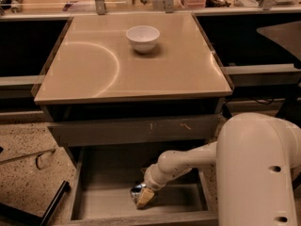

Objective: Pick redbull can from middle drawer and place on counter

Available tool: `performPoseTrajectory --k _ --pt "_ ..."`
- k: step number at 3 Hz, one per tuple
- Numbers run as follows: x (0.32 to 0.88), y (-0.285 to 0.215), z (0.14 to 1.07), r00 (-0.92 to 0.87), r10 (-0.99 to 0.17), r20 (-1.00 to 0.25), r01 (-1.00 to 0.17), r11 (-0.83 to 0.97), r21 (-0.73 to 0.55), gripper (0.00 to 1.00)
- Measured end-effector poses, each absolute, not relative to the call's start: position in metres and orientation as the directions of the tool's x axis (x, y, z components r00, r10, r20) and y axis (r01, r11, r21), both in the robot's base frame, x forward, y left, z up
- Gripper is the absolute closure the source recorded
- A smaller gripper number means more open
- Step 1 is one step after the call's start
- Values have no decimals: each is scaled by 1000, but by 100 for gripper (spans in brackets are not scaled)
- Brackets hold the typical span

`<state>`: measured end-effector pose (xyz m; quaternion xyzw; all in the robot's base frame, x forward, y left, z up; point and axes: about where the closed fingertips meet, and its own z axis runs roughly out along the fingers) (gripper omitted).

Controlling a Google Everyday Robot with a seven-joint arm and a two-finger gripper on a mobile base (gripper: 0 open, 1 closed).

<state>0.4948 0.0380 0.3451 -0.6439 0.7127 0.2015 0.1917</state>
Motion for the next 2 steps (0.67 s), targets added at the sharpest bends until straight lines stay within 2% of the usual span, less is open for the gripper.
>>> performPoseTrajectory --k 2 --pt "495 38 345 -98 -841 -533 -995 90 41 60"
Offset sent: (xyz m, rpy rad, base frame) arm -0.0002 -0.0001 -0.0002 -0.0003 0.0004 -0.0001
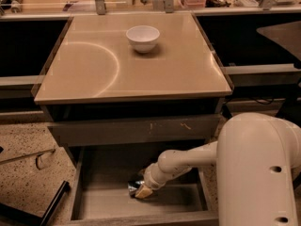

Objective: Pick redbull can from middle drawer and place on counter

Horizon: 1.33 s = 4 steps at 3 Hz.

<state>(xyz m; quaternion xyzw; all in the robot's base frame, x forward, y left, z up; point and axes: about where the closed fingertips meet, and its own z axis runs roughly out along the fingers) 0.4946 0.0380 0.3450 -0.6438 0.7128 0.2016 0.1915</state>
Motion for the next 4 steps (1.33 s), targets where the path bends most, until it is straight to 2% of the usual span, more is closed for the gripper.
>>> performPoseTrajectory --k 1,2,3,4 --pt "495 38 348 -98 -841 -533 -995 90 41 83" --pt "490 28 385 -94 -840 -535 -994 108 4 100" --pt "456 10 448 -119 -825 -552 -984 171 -43 100" --pt "446 -1 472 -83 -842 -532 -984 153 -88 100"
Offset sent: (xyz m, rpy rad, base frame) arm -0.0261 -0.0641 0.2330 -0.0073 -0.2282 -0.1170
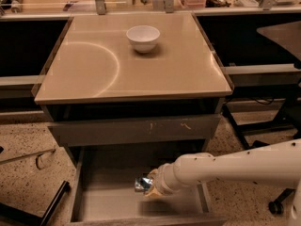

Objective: Pick redbull can from middle drawer and place on counter

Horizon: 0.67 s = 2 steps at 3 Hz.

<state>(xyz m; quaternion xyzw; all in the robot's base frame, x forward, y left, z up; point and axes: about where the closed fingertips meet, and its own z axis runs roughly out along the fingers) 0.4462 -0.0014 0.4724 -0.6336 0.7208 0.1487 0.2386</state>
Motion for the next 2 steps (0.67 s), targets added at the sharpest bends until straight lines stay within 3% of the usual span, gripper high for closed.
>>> performPoseTrajectory --k 2 --pt "450 0 482 -65 -836 -544 -983 147 -108 100"
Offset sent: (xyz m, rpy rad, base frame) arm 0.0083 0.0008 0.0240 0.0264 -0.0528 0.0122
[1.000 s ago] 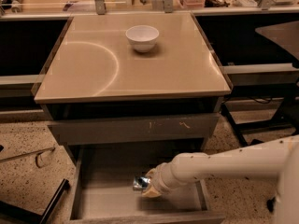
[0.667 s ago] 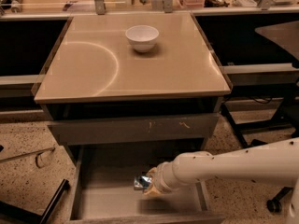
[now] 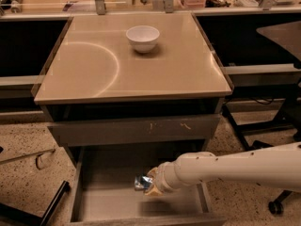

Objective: Pick redbull can from middle drawer and place on counter

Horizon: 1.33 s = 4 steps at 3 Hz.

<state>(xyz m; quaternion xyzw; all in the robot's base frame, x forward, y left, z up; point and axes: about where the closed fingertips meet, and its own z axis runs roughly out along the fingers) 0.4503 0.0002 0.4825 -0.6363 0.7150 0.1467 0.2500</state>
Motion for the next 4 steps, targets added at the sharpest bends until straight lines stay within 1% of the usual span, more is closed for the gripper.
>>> performPoseTrajectory --k 2,3,4 --pt "472 13 630 133 -787 -603 -938 96 -333 100" --pt "473 24 713 237 -805 -544 -882 56 -468 100" --pt "472 26 729 258 -814 -520 -866 44 -499 100"
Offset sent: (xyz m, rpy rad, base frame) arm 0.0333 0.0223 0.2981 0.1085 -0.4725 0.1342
